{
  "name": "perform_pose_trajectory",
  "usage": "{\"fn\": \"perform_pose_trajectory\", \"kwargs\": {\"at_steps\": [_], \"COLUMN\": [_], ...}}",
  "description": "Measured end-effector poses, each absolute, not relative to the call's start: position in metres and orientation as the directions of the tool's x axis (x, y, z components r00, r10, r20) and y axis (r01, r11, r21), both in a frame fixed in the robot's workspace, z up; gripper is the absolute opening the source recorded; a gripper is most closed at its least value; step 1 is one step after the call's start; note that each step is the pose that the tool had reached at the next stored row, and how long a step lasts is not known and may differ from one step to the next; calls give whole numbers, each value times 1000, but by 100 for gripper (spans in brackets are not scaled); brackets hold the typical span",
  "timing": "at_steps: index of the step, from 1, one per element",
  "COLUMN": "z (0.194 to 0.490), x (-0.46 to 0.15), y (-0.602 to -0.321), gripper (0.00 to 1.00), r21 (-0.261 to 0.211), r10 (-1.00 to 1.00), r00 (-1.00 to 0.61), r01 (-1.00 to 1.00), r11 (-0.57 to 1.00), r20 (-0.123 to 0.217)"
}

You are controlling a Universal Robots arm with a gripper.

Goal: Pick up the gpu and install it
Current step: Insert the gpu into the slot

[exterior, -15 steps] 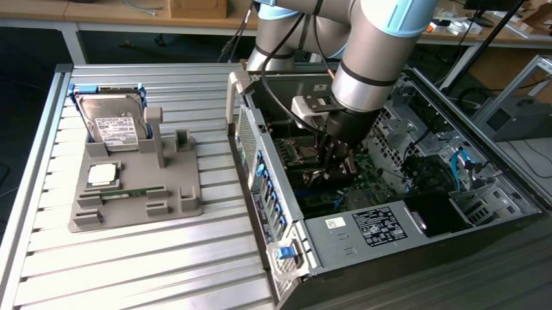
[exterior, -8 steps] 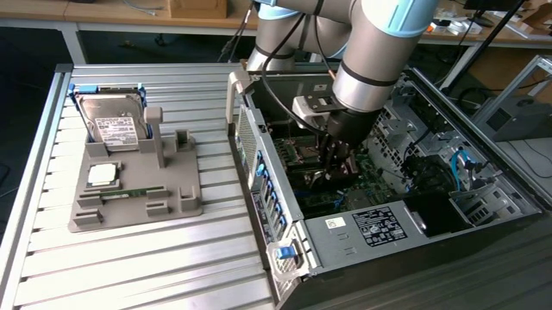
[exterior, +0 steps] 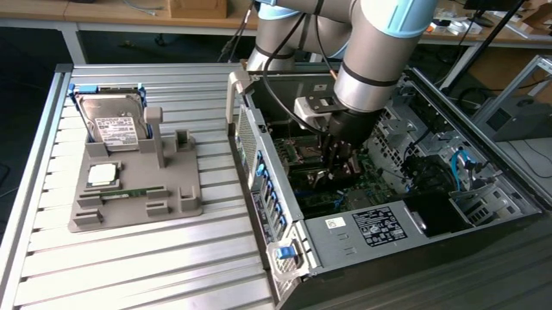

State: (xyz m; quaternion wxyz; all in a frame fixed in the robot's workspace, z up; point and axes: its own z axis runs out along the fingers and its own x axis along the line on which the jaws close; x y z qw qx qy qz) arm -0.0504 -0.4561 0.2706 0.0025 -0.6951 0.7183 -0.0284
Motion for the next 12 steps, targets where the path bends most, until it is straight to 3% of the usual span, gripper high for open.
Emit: {"fn": "perform_pose_trajectory", "kwargs": {"at_steps": [12], "z": [271], "x": [-51], "y": [-447], "gripper": [27], "r21": [-44], "r10": [-999], "r00": [-36], "r01": [-998], "r11": [34], "r20": [36]}}
